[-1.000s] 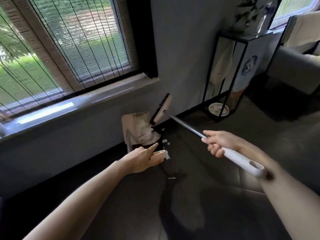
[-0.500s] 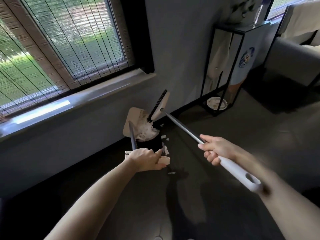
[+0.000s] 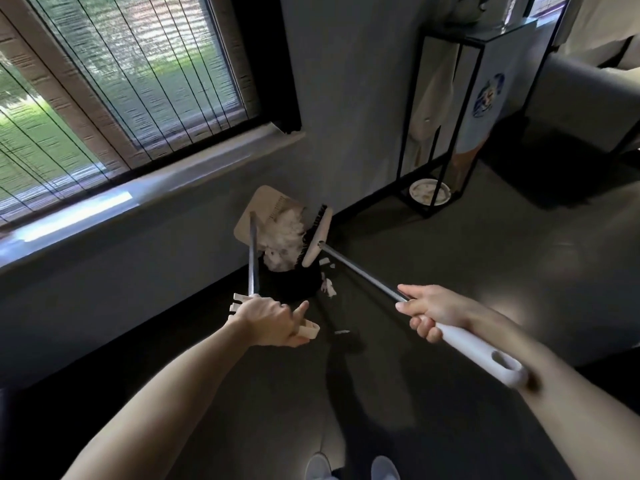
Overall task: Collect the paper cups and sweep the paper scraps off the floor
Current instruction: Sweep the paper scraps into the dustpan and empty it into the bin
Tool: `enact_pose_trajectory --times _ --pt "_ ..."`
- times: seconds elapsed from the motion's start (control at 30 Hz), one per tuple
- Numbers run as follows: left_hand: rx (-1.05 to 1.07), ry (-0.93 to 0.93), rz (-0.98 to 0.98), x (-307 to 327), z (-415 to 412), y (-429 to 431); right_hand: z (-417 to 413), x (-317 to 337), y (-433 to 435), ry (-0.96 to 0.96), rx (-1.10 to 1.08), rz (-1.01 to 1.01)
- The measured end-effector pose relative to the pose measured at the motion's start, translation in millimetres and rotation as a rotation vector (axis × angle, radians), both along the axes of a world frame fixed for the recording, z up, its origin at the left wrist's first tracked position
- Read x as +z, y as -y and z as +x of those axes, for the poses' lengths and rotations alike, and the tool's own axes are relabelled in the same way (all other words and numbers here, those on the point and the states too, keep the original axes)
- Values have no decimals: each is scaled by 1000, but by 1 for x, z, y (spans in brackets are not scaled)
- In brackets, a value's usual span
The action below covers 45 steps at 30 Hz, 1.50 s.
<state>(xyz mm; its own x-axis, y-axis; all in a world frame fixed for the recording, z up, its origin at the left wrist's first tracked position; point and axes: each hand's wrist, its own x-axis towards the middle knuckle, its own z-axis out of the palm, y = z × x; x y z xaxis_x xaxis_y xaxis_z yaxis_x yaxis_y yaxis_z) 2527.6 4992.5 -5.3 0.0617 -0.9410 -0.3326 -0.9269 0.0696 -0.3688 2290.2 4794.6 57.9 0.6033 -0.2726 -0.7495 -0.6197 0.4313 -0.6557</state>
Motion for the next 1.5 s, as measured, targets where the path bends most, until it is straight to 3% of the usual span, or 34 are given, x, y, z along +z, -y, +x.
enact_pose_trajectory --times 0.3,0.63,1.13,1.5 --pt "-9 19 -19 10 -4 -13 6 -6 -4 49 -23 37" --pt "32 68 -110 30 3 -21 68 -30 -39 56 -105 139" --pt "71 59 -157 66 8 -18 74 -11 -27 88 -211 201" --pt "123 -227 77 -16 -27 -23 43 -4 -12 58 -202 70"
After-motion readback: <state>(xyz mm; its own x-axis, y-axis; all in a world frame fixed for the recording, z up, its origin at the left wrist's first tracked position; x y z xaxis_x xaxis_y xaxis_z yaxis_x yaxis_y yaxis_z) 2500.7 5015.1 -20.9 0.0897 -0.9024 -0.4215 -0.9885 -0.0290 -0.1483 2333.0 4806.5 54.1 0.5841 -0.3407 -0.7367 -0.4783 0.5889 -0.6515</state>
